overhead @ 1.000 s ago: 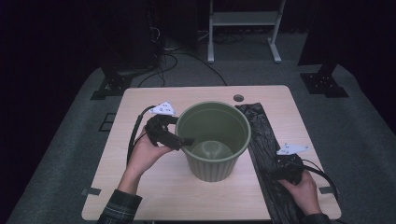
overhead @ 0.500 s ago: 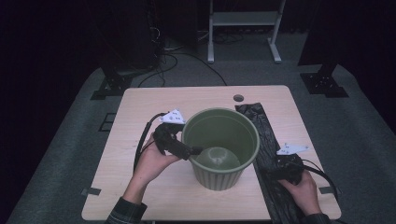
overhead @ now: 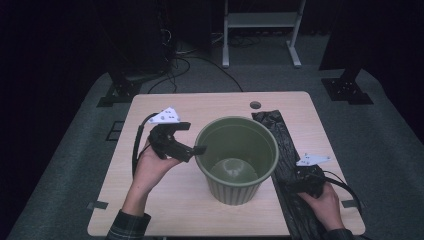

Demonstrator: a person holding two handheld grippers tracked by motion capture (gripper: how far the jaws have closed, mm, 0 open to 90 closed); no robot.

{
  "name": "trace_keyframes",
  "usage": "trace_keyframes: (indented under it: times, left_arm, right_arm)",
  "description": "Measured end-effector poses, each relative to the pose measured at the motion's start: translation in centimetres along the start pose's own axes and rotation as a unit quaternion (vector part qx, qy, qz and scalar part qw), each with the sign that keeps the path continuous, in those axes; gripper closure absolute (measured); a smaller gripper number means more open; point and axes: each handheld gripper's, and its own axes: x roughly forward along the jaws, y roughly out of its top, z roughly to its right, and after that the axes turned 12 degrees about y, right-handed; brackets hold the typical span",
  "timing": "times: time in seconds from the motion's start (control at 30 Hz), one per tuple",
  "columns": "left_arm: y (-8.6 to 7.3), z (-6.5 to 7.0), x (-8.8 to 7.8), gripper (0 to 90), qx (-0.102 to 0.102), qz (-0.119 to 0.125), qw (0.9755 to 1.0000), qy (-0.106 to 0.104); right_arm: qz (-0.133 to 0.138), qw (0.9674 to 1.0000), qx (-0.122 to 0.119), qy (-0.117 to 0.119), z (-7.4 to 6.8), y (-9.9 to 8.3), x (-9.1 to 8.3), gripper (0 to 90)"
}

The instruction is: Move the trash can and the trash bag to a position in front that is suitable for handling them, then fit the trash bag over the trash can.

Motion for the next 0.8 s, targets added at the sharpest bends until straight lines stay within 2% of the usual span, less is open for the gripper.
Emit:
trace_keyframes:
  times: [0.07, 0.1, 0.17, 0.3, 0.37, 0.4, 0.47, 0.5, 0.67, 0.7, 0.8]
  left_arm:
    - [-0.3, -0.3, -1.0, 0.0, -0.003, 0.005, 1.0000, 0.006]
    - [-0.3, -0.3, -1.0, 0.0, -0.003, 0.005, 1.0000, 0.006]
    - [-1.2, -0.7, -2.3, 0.0, -0.006, 0.009, 0.9998, 0.018]
    - [-3.1, -1.1, -3.1, 0.0, -0.013, 0.003, 0.9995, 0.028]
    - [-3.7, -1.2, -3.2, 0.0, -0.016, 0.000, 0.9995, 0.028]
    - [-5.0, -1.4, -3.2, 0.0, -0.022, -0.001, 0.9993, 0.029]
    - [-5.4, -1.5, -3.1, 0.0, -0.023, -0.002, 0.9993, 0.029]
    - [-6.6, -1.6, -2.9, 0.0, -0.028, -0.007, 0.9992, 0.029]
    - [-9.3, -1.6, -2.1, 0.0, -0.024, -0.022, 0.9990, 0.031]
    - [-9.3, -1.6, -2.1, 0.0, -0.024, -0.022, 0.9990, 0.031]
    - [-11.3, -1.3, -1.4, 0.0, -0.018, -0.032, 0.9988, 0.033]
  right_arm:
    - [0.000, 1.0000, 0.000, 0.000, 0.0, 0.0, 0.0, 9.8]
    - [0.000, 1.0000, 0.000, 0.000, 0.0, 0.0, 0.0, 9.8]
    - [0.000, 1.0000, 0.000, 0.000, 0.0, 0.0, 0.0, 9.8]
    - [0.000, 1.0000, 0.000, 0.000, 0.0, 0.0, 0.0, 9.8]
    - [0.000, 1.0000, 0.000, 0.000, 0.0, 0.0, 0.0, 9.8]
    - [0.000, 1.0000, 0.000, 0.000, 0.0, 0.0, 0.0, 9.8]
    - [0.000, 1.0000, 0.000, 0.000, 0.0, 0.0, 0.0, 9.8]
    - [0.000, 1.0000, 0.000, 0.000, 0.0, 0.0, 0.0, 9.8]
    - [0.000, 1.0000, 0.000, 0.000, 0.0, 0.0, 0.0, 9.8]
    - [0.000, 1.0000, 0.000, 0.000, 0.0, 0.0, 0.0, 9.8]
    - [0.000, 1.0000, 0.000, 0.000, 0.0, 0.0, 0.0, 9.8]
